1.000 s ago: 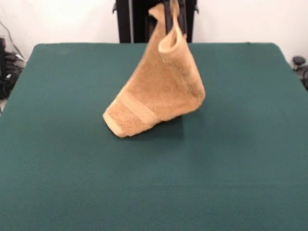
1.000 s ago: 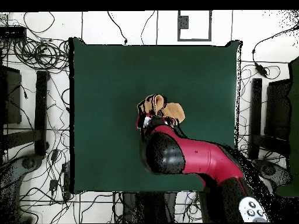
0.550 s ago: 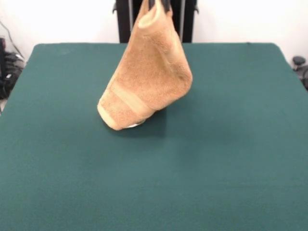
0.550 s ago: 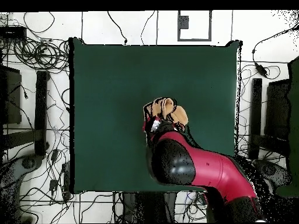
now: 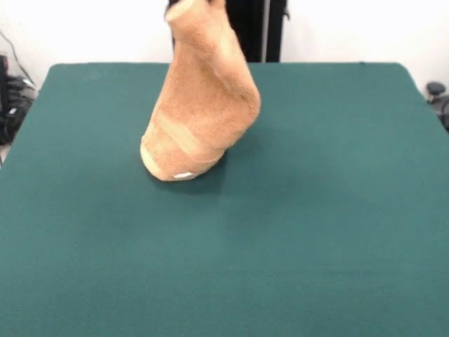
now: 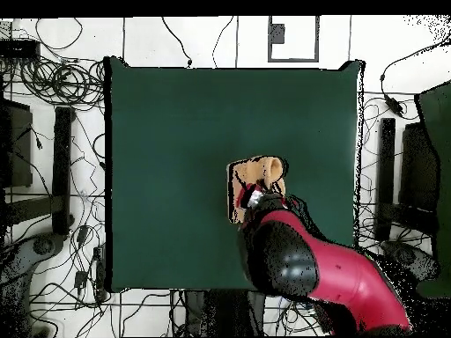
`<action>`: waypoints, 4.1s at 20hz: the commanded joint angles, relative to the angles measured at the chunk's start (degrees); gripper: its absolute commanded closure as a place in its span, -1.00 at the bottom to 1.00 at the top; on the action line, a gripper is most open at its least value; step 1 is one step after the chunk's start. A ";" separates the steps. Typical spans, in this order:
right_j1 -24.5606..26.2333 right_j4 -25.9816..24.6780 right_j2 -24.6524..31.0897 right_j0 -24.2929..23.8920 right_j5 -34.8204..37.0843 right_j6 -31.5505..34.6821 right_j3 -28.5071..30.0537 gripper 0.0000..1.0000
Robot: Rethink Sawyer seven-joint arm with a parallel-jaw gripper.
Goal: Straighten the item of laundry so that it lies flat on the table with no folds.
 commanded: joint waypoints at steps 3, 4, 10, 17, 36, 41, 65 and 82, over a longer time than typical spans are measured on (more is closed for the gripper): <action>-5.02 0.89 3.46 -11.40 22.19 -13.19 -1.30 1.00; -3.70 -0.42 4.80 -14.39 22.84 -16.20 -3.13 1.00; 2.41 -5.10 11.12 -23.91 28.16 -24.18 -12.36 1.00; 4.02 -7.94 16.00 -27.53 29.36 -23.21 -13.88 1.00; 12.85 -27.18 -3.01 -0.18 8.27 7.61 -17.40 1.00; 13.69 -25.33 -5.14 1.58 7.71 5.98 -18.37 1.00; 14.04 -21.98 -7.07 2.16 8.39 2.45 -19.28 -1.00; 23.01 -22.34 -5.24 -0.76 -6.08 4.05 -18.52 -1.00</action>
